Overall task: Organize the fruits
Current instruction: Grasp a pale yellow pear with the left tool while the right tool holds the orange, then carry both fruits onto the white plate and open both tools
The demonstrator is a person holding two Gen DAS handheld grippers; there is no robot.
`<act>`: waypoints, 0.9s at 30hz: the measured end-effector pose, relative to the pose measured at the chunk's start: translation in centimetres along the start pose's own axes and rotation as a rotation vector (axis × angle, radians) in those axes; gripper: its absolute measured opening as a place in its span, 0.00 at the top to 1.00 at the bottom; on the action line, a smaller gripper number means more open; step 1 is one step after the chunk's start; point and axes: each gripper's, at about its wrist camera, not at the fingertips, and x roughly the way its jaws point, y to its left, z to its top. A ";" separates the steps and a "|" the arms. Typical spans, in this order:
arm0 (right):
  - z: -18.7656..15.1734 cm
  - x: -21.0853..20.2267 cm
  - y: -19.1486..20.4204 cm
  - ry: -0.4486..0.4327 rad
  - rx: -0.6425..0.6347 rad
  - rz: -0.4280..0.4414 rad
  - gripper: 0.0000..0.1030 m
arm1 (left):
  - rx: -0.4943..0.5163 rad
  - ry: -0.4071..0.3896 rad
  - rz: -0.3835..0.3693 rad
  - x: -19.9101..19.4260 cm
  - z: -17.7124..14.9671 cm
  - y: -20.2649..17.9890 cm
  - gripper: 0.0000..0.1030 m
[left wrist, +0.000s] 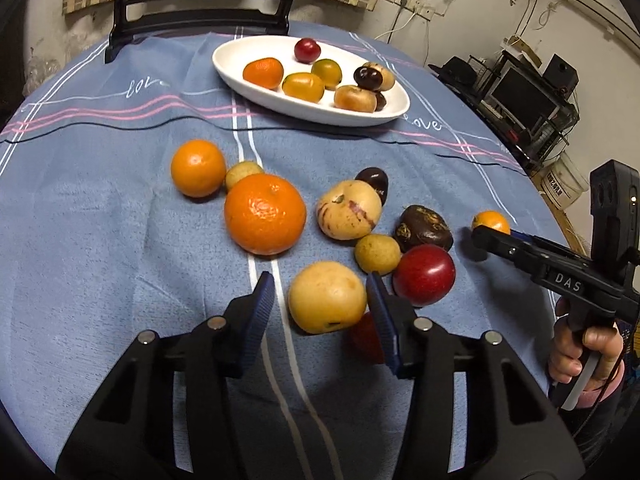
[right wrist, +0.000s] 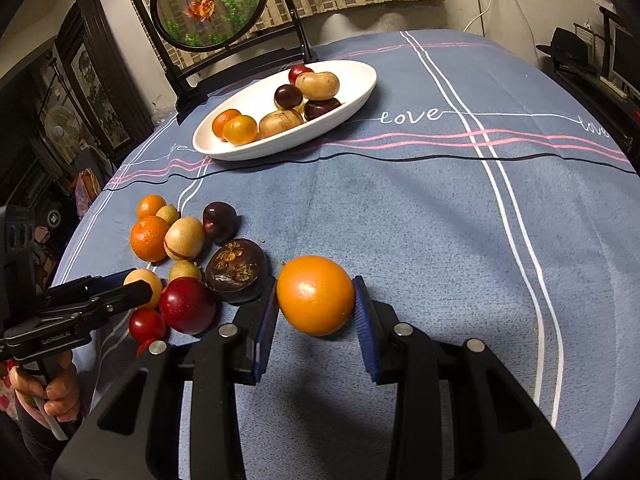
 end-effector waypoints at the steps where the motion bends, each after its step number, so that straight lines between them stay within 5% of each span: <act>1: 0.0 0.0 0.0 0.000 0.001 0.001 0.64 | -0.004 0.007 -0.004 0.1 0.0 0.0 0.55; 19: -0.1 -0.6 -0.1 -0.026 0.004 0.002 0.64 | 0.026 -0.066 0.007 -2.2 0.0 -0.9 0.61; 27: 3.2 -1.7 2.5 -0.130 -0.086 0.025 0.64 | 0.103 -0.142 0.010 -4.6 5.1 -0.9 0.61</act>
